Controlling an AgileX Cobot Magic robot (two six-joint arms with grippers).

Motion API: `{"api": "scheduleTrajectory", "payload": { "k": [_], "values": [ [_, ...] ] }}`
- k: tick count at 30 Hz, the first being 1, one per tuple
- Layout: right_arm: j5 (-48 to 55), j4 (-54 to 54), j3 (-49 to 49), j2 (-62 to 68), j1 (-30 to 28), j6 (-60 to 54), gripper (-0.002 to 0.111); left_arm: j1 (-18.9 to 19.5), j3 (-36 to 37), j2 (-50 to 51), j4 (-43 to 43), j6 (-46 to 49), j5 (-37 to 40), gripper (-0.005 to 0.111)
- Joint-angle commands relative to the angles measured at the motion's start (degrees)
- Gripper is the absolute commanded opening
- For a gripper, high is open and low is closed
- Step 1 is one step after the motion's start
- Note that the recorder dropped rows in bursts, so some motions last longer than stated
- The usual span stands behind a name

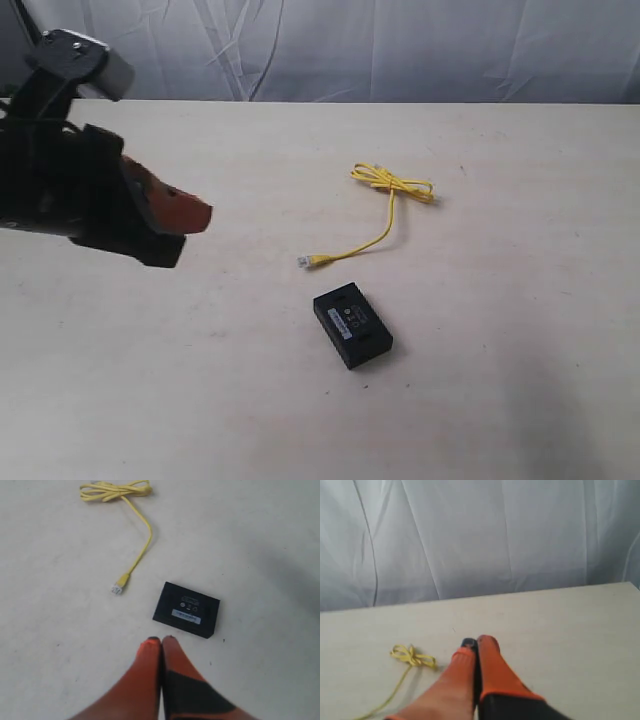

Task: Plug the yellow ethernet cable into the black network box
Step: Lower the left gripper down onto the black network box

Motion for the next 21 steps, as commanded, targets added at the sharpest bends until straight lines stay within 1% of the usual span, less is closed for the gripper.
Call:
{"api": "scheduleTrajectory", "payload": {
  "k": [1,6,7,8,9,11,12,15,18,19,21],
  "values": [
    [7.5,-2.0,-3.4,8.0,-0.2,-5.6,-0.001,-5.0,-4.6,5.6,1.1,-0.1,0.1,0.000],
    [8.7,-0.3,-3.8,18.5,-0.2,-8.0,-0.001,-10.0,-9.5,12.1,2.0,-1.1,0.1,0.000],
    [9.3,3.8,-4.5,22.2,-0.2,-11.0,-0.001,-11.7,-11.7,14.6,2.3,-1.8,0.1,0.000],
    [10.0,6.5,-5.0,23.7,-0.2,-13.6,-0.001,-12.6,-12.8,15.9,2.9,-2.1,0.1,0.000],
    [12.8,11.3,-6.0,25.8,-0.2,-18.6,-0.001,-14.1,-14.8,18.4,3.7,-2.9,0.1,0.000],
    [15.7,14.4,-6.9,27.9,-0.2,-22.2,-0.001,-16.1,-17.8,22.4,4.7,-3.7,0.1,0.000],
    [16.1,14.5,-6.9,28.3,-0.2,-22.2,-0.001,-16.7,-18.9,23.7,5.6,-4.2,0.1,0.000],
    [16.3,15.1,-6.9,29.1,-0.2,-22.2,-0.001,-19.1,-24.9,30.1,13.7,-11.6,2.3,0.000],
    [16.2,15.1,-6.9,29.0,-0.2,-22.2,-0.001,-21.1,-29.7,35.9,17.3,-14.4,5.1,0.000],
    [16.2,15.1,-6.9,29.0,-0.2,-22.2,-0.001,-21.8,-31.1,37.6,19.1,-16.2,5.2,0.000],
    [16.2,15.2,-6.9,29.0,-0.2,-22.2,-0.001,-23.0,-33.1,40.5,20.2,-16.9,5.3,0.000]
  ]
}}
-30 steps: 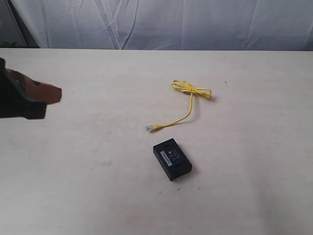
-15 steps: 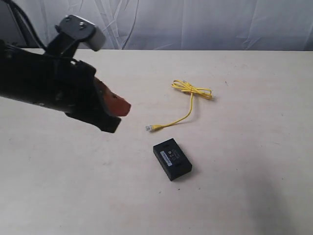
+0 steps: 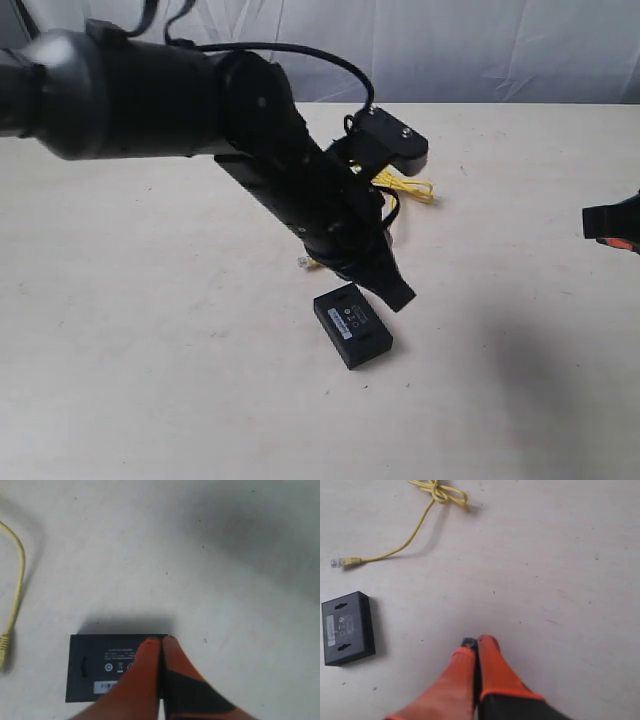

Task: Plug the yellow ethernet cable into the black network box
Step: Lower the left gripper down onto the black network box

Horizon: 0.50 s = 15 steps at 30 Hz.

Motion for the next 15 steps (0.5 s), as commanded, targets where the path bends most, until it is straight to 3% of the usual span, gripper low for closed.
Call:
{"api": "scheduleTrajectory", "payload": {
  "k": [1,10,15],
  "values": [
    [-0.1,0.3,-0.4,0.0,-0.2,-0.4,-0.001,-2.5,-4.0,5.3,2.4,-2.3,0.9,0.000],
    [-0.5,0.9,-0.4,0.0,-0.2,-0.4,-0.001,-3.4,-8.1,12.1,3.5,-2.3,0.6,0.000],
    [-0.5,1.2,-0.4,0.0,-0.2,-0.4,-0.001,-3.4,-9.3,14.7,9.8,-6.2,0.6,0.000]
  ]
}}
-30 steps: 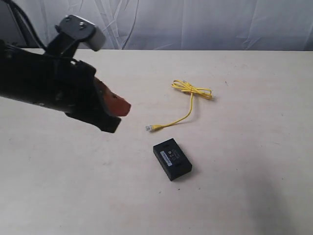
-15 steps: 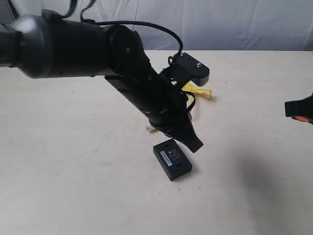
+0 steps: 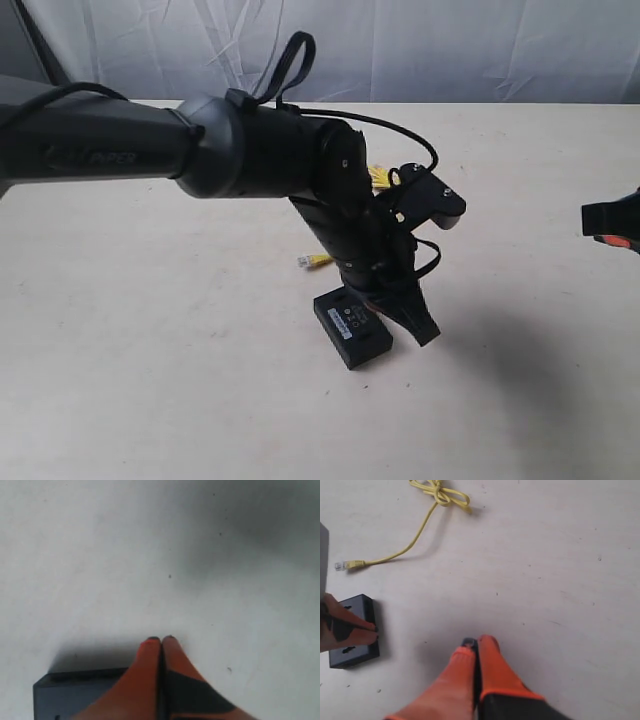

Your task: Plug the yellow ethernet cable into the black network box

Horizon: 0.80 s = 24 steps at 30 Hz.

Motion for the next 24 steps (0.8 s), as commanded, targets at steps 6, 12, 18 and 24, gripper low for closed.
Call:
{"api": "scheduleTrajectory", "payload": {
  "k": [6,12,18,24],
  "values": [
    [-0.6,0.5,-0.4,0.0,-0.2,-0.5,-0.001,-0.3,-1.2,2.5,7.6,-4.7,0.3,0.000],
    [-0.7,0.5,-0.4,0.0,-0.2,-0.5,-0.001,-0.3,-1.2,2.9,9.0,-4.7,1.6,0.000],
    [-0.9,0.5,-0.4,0.0,-0.2,-0.5,-0.001,-0.3,-1.2,2.9,15.1,-3.7,7.4,0.000],
    [-0.9,0.5,-0.4,0.0,-0.2,-0.5,-0.001,-0.1,-1.2,2.8,19.7,-3.7,12.4,0.000]
  ]
}}
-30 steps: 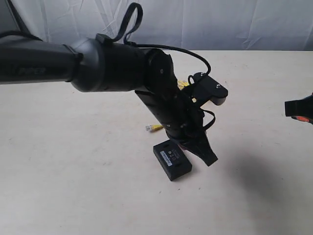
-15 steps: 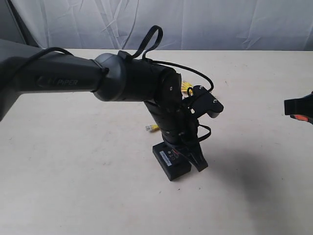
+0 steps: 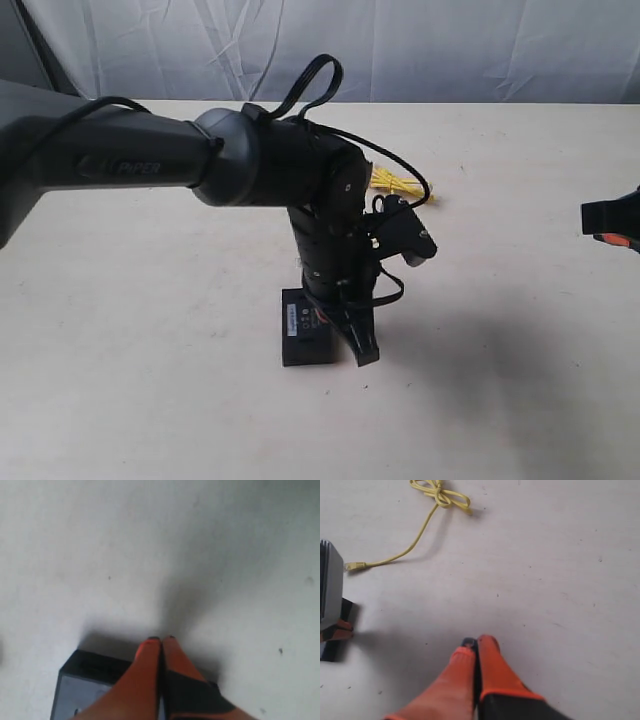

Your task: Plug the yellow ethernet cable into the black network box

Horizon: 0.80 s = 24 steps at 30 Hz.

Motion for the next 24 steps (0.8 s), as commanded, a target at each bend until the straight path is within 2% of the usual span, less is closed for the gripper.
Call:
{"api": "scheduleTrajectory", "payload": {
  "k": [1,13,20,24],
  "values": [
    [-0.7,0.1,-0.4,0.0,-0.2,-0.4,-0.001,0.0,-0.1,0.2,2.5,0.1,3.2,0.000],
    [-0.7,0.1,-0.4,0.0,-0.2,-0.4,-0.001,4.1,-0.1,-1.1,4.9,0.3,7.7,0.000],
    [-1.0,0.1,-0.4,0.0,-0.2,-0.4,-0.001,4.2,1.4,-4.8,6.8,1.2,7.5,0.000],
    [-1.0,0.2,-0.4,0.0,-0.2,-0.4,-0.001,4.2,1.6,-8.8,3.4,2.1,7.6,0.000]
  ]
}}
